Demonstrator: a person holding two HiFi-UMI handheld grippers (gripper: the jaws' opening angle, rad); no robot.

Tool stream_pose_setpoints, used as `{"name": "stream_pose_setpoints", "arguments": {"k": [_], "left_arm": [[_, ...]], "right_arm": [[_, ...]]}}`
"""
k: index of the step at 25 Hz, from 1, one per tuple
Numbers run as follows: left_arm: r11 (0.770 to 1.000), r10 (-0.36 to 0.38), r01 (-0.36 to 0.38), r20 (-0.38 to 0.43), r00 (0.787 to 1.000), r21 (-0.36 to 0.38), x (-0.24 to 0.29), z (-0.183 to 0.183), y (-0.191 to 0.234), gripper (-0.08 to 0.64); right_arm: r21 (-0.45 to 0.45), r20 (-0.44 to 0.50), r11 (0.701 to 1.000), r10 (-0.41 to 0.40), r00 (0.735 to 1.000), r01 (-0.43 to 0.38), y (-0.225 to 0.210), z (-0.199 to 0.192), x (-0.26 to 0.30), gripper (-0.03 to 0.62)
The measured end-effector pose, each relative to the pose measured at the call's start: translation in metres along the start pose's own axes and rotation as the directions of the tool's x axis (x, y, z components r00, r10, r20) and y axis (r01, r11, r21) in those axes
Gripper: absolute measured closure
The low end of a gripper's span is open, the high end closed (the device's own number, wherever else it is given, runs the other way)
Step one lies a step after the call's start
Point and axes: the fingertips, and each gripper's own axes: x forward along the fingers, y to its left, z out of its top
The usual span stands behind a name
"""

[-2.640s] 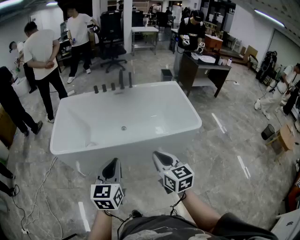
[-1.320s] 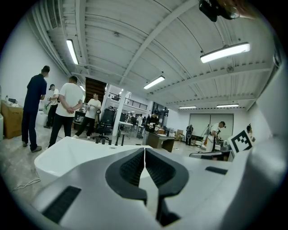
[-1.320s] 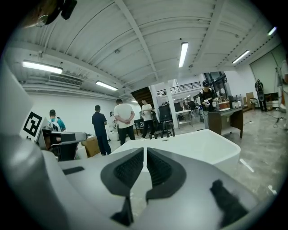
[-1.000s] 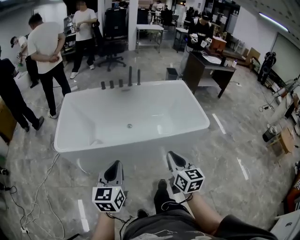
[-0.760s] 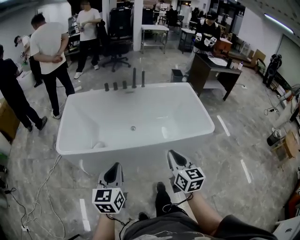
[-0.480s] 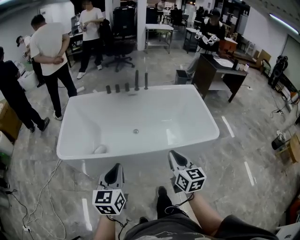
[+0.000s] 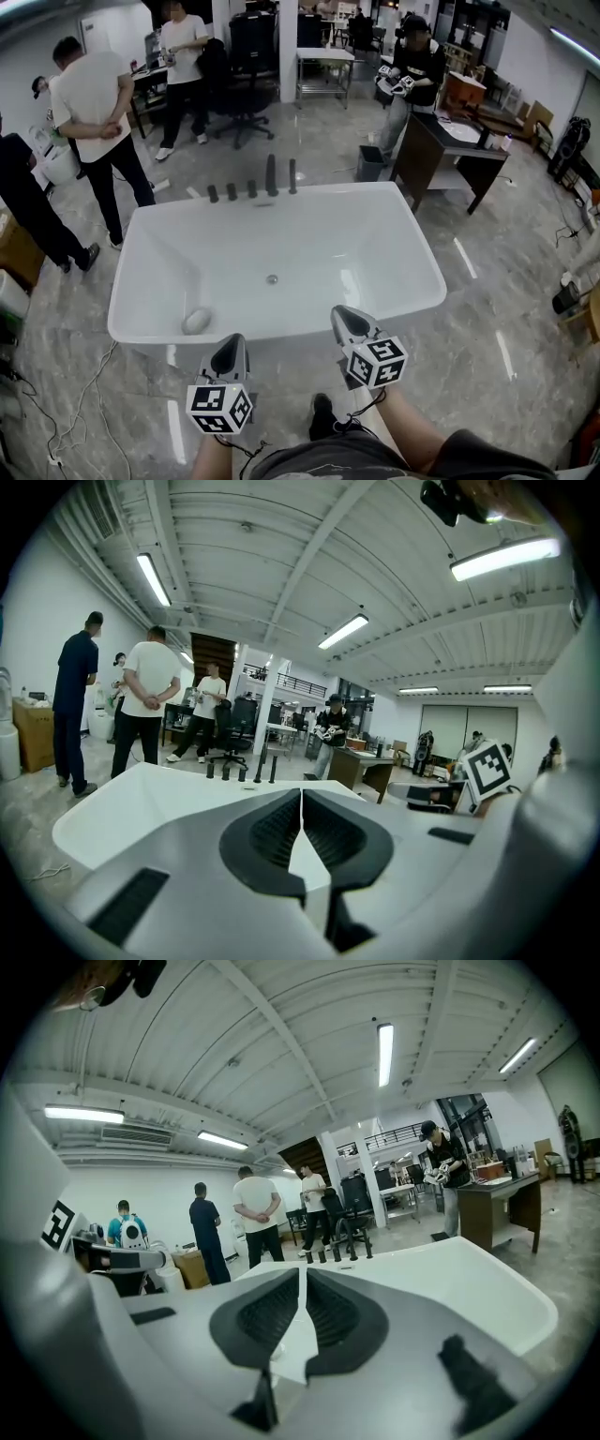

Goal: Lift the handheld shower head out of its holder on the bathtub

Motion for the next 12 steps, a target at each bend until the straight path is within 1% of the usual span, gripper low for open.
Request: {"name": "stream_pose_setpoints", "arguments": {"k": [4,9,12], "left_arm": [[1.0,0.02,-0.02,-0.009,1.0,0.006,0.031,0.012,-0.004,0.543],[0.999,0.051,-0.051,-0.01,0.999,0.009,0.069,0.018,-0.01,0.543],[0.998,0.066,-0.066,-0.022,0.998,-0.011,0.086,0.019,-0.014,0.543]], "right_arm": [[0.038,0.005,0.999,0.014,1.0,-0.014,-0.027,0.017,0.021,0.557],[0.027,-0.008,0.999,0.031,0.999,-0.031,-0.065,0.023,0.046,0.557],[0.036,-0.014,0.998,0.052,0.999,-0.051,-0.082,0.025,0.057,0.557]]}}
